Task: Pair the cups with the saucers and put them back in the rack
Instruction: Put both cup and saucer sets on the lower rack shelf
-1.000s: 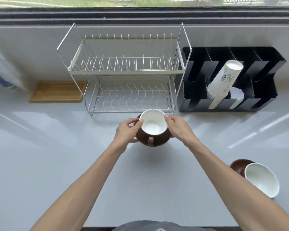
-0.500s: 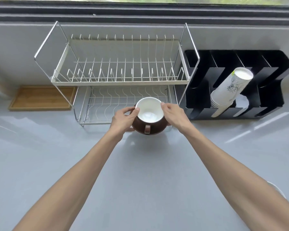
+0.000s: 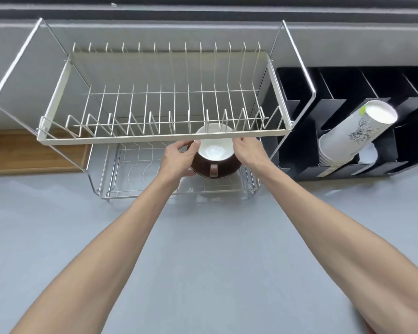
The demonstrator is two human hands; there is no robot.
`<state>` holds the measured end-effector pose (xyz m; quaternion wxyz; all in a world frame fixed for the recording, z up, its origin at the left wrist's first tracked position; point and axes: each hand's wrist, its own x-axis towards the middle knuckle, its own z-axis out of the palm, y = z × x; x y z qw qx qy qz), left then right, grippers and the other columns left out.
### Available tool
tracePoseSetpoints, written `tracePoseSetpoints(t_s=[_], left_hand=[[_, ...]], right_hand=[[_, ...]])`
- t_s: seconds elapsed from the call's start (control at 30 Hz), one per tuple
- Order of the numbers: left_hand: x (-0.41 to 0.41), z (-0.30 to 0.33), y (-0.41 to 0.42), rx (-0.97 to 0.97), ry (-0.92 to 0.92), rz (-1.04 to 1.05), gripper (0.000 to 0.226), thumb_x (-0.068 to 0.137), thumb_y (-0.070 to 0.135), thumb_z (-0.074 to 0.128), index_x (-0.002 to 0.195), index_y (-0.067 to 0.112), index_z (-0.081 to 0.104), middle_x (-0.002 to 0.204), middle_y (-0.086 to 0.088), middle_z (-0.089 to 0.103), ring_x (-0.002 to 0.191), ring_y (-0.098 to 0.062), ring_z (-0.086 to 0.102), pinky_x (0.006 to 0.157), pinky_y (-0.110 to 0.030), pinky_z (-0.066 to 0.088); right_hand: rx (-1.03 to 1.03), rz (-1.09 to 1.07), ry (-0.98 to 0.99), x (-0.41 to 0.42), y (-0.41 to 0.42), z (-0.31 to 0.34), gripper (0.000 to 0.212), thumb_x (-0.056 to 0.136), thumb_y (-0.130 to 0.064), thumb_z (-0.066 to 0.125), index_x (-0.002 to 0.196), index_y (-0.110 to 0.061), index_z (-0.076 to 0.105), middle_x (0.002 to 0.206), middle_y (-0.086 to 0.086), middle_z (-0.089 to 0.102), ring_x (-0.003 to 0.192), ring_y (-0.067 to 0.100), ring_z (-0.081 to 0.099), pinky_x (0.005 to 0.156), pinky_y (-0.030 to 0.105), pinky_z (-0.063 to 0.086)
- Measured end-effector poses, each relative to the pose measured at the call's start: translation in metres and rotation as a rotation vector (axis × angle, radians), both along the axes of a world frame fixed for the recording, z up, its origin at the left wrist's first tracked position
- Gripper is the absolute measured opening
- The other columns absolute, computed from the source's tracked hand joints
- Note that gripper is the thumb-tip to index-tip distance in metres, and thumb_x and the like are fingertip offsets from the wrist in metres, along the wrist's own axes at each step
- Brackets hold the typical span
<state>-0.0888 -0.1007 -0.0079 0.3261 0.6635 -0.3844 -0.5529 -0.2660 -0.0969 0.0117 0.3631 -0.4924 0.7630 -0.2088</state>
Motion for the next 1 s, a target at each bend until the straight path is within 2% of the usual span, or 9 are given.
tracePoseSetpoints(t_s=[0.03, 0.1, 0.2, 0.4, 0.47, 0.57, 0.7, 0.9, 1.0], left_hand=[[-0.002, -0.001, -0.006, 0.007, -0.006, 0.000, 0.040, 0.090, 0.039, 0.069, 0.123, 0.018, 0.064, 0.118, -0.014, 0.072, 0.106, -0.030, 0.072, 0.061, -0.033, 0.063], [-0.005, -0.004, -0.015, 0.028, -0.002, 0.003, 0.037, 0.089, 0.034, 0.070, 0.118, 0.012, 0.063, 0.115, -0.014, 0.072, 0.104, -0.029, 0.072, 0.069, -0.037, 0.065], [-0.009, -0.008, -0.022, 0.057, 0.018, 0.024, 0.022, 0.087, 0.030, 0.074, 0.092, 0.016, 0.057, 0.111, -0.015, 0.074, 0.102, -0.029, 0.073, 0.079, -0.043, 0.064], [-0.010, -0.015, -0.030, 0.085, 0.009, 0.026, 0.025, 0.082, 0.029, 0.077, 0.091, 0.008, 0.069, 0.091, -0.010, 0.073, 0.073, -0.022, 0.071, 0.078, -0.042, 0.065], [-0.013, -0.016, -0.032, 0.073, 0.030, 0.021, 0.026, 0.084, 0.032, 0.076, 0.104, 0.016, 0.073, 0.098, -0.009, 0.076, 0.082, -0.021, 0.074, 0.074, -0.038, 0.066], [-0.015, -0.011, -0.035, 0.055, 0.035, 0.029, 0.010, 0.089, 0.037, 0.073, 0.086, 0.034, 0.063, 0.107, -0.006, 0.075, 0.096, -0.023, 0.074, 0.074, -0.037, 0.064], [-0.018, -0.007, -0.039, 0.022, 0.012, -0.014, 0.009, 0.094, 0.038, 0.066, 0.098, 0.030, 0.066, 0.115, -0.007, 0.073, 0.104, -0.028, 0.072, 0.063, -0.032, 0.062], [-0.021, -0.007, -0.040, 0.028, 0.041, 0.015, 0.010, 0.095, 0.037, 0.066, 0.089, 0.029, 0.064, 0.098, 0.001, 0.071, 0.092, -0.023, 0.070, 0.067, -0.033, 0.062], [-0.021, -0.007, -0.040, 0.043, -0.004, -0.004, 0.010, 0.093, 0.042, 0.064, 0.092, 0.032, 0.065, 0.107, -0.001, 0.072, 0.101, -0.025, 0.071, 0.074, -0.036, 0.064]], right_hand=[[-0.002, 0.012, 0.006, 0.000, -0.005, 0.000, 0.046, 0.104, -0.035, 0.027, 0.128, -0.013, 0.059, 0.125, 0.013, 0.062, 0.113, 0.035, 0.056, 0.099, 0.042, 0.044], [-0.012, 0.032, 0.009, -0.002, -0.012, 0.000, 0.043, 0.106, -0.032, 0.028, 0.127, -0.011, 0.059, 0.130, 0.013, 0.061, 0.121, 0.035, 0.055, 0.105, 0.047, 0.043], [-0.006, 0.019, 0.013, -0.004, -0.019, -0.004, 0.043, 0.107, -0.035, 0.030, 0.119, -0.007, 0.060, 0.129, 0.014, 0.061, 0.122, 0.034, 0.055, 0.106, 0.045, 0.042], [0.027, -0.028, -0.016, -0.004, -0.029, -0.014, 0.049, 0.107, -0.044, 0.028, 0.125, -0.009, 0.058, 0.134, 0.014, 0.060, 0.124, 0.034, 0.055, 0.096, 0.037, 0.040], [0.027, -0.029, -0.020, -0.003, -0.032, -0.013, 0.050, 0.108, -0.043, 0.027, 0.132, -0.010, 0.055, 0.140, 0.014, 0.057, 0.130, 0.034, 0.052, 0.101, 0.038, 0.039], [0.030, -0.032, -0.024, -0.003, -0.036, -0.013, 0.050, 0.108, -0.042, 0.027, 0.136, -0.010, 0.053, 0.141, 0.016, 0.056, 0.131, 0.034, 0.051, 0.104, 0.039, 0.039], [0.039, -0.043, -0.021, -0.004, -0.042, -0.012, 0.048, 0.109, -0.037, 0.028, 0.134, -0.004, 0.052, 0.141, 0.020, 0.054, 0.131, 0.037, 0.049, 0.106, 0.041, 0.038], [0.035, -0.055, -0.004, -0.004, -0.043, -0.013, 0.047, 0.109, -0.036, 0.029, 0.133, -0.003, 0.052, 0.138, 0.020, 0.055, 0.129, 0.037, 0.051, 0.104, 0.040, 0.040], [0.030, -0.024, 0.006, -0.004, -0.040, -0.012, 0.049, 0.109, -0.037, 0.026, 0.138, -0.004, 0.048, 0.142, 0.021, 0.053, 0.132, 0.038, 0.049, 0.108, 0.041, 0.038]])
